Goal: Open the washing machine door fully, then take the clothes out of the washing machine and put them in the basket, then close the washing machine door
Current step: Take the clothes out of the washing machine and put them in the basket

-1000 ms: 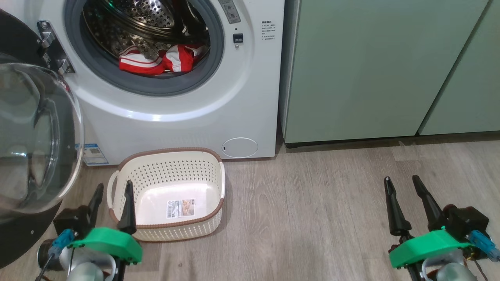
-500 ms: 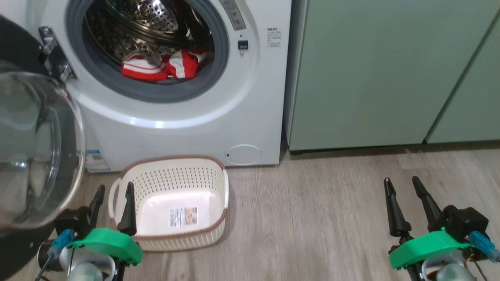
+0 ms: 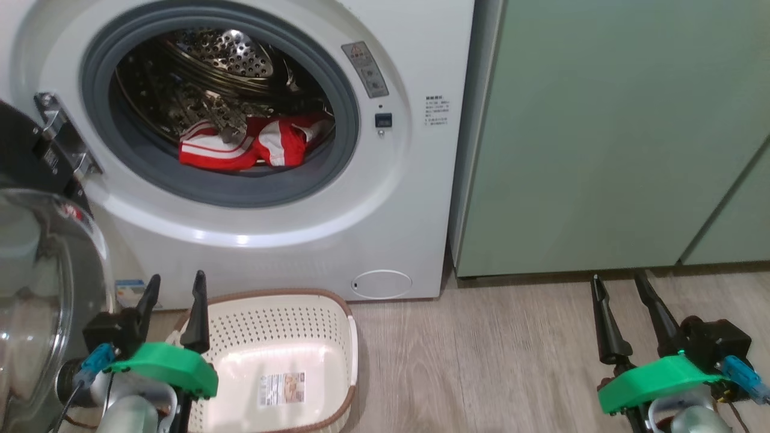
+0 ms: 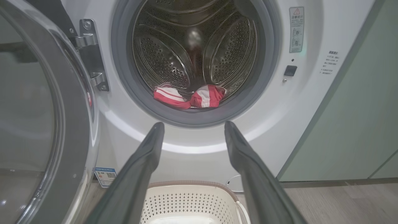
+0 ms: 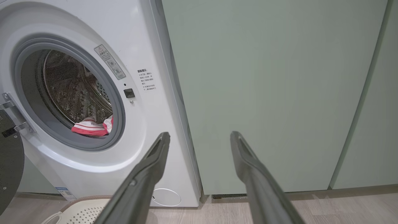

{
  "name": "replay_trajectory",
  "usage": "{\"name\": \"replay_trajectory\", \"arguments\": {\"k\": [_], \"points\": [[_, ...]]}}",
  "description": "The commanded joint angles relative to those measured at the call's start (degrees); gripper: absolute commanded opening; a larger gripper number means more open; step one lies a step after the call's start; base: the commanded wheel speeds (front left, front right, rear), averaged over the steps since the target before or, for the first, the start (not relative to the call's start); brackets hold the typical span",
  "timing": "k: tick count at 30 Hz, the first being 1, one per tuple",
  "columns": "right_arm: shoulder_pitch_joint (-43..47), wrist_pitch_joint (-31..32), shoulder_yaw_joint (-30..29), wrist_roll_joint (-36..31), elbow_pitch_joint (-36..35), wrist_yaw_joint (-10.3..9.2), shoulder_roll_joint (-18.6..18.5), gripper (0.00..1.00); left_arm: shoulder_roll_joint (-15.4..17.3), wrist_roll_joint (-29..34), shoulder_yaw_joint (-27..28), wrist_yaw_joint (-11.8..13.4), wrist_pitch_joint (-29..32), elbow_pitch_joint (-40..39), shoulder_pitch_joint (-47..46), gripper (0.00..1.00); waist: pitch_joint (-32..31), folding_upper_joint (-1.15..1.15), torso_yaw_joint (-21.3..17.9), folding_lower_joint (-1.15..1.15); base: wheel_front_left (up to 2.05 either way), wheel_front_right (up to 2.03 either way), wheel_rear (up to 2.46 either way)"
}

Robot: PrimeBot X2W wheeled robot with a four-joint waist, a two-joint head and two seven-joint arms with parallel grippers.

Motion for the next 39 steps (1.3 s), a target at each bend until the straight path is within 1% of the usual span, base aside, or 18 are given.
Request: {"name": "replay_trajectory", "arguments": {"k": [1, 6, 10, 15, 20, 23, 25, 26, 30, 39], "points": [[-1.1, -0.5, 0.9, -0.6, -1.8, 0.4, -0.1, 1.0, 0.8, 0.3, 2.5, -0.4, -0.4, -2.0, -3.0, 1.0, 0.1, 0.0, 0.0, 0.0, 1.15, -1.15, 0.0], [-1.3, -0.5, 0.9, -0.6, -1.8, 0.4, -0.1, 1.0, -0.2, 0.7, 4.0, -0.4, -0.4, -2.6, -2.9, 1.0, 0.3, 0.0, 0.1, 0.0, 0.74, -0.74, 0.0], [-1.4, -0.5, 0.9, -0.6, -1.8, 0.4, 0.0, 1.0, -0.7, 1.4, 4.8, -0.3, -0.4, -2.1, -2.9, 1.0, 0.5, 0.0, 0.1, 0.0, 0.0, 0.0, 0.0], [-1.7, -0.5, 1.8, -0.7, -1.8, 0.4, 0.3, 1.0, -1.3, 2.1, 5.2, -0.2, -0.4, -0.2, -2.8, 1.0, 0.9, 0.0, -1.1, 0.0, 0.0, 0.0, 0.0], [-1.7, -0.5, 2.9, -0.6, -2.0, 0.4, 0.3, 1.0, -1.3, 1.7, 4.9, -0.2, -0.4, 3.9, -4.8, 1.0, 1.9, 0.0, -2.8, 0.0, 0.0, 0.0, 0.0], [-1.6, -0.5, 3.8, -0.5, -2.1, 0.4, 0.1, 1.0, -0.8, -0.1, 3.8, -0.3, 1.1, 7.6, -7.7, 1.0, 3.0, 0.0, -3.9, 0.0, 0.0, 0.0, 0.0], [-1.8, -0.5, 4.0, -0.4, -2.2, 0.4, -0.2, 1.0, 0.1, -1.7, 1.9, -0.3, 2.7, 9.6, -10.3, 1.0, 3.8, 0.0, -4.6, 0.0, 0.0, 0.0, 0.0], [-1.8, -0.5, 4.0, -0.4, -2.2, 0.4, -0.2, 1.0, 0.1, -1.7, 1.9, -0.3, 2.7, 9.6, -10.3, 1.0, 3.8, 0.0, -4.6, 0.0, 0.0, 0.0, 0.0], [-2.3, -0.5, 4.5, -0.3, -2.3, 0.4, -0.5, 1.0, 2.4, -5.3, -0.9, -0.3, 6.5, 13.0, -16.0, 1.0, 6.0, 0.0, -6.5, 0.0, 0.0, 0.0, 0.0], [-6.5, -0.5, 6.3, -0.1, -3.7, 0.4, -0.8, 1.0, 8.8, -13.6, -3.4, -0.3, 21.4, 20.9, -32.3, 1.0, 15.4, 0.0, -11.2, 0.0, 0.0, 0.0, 0.0]]}}
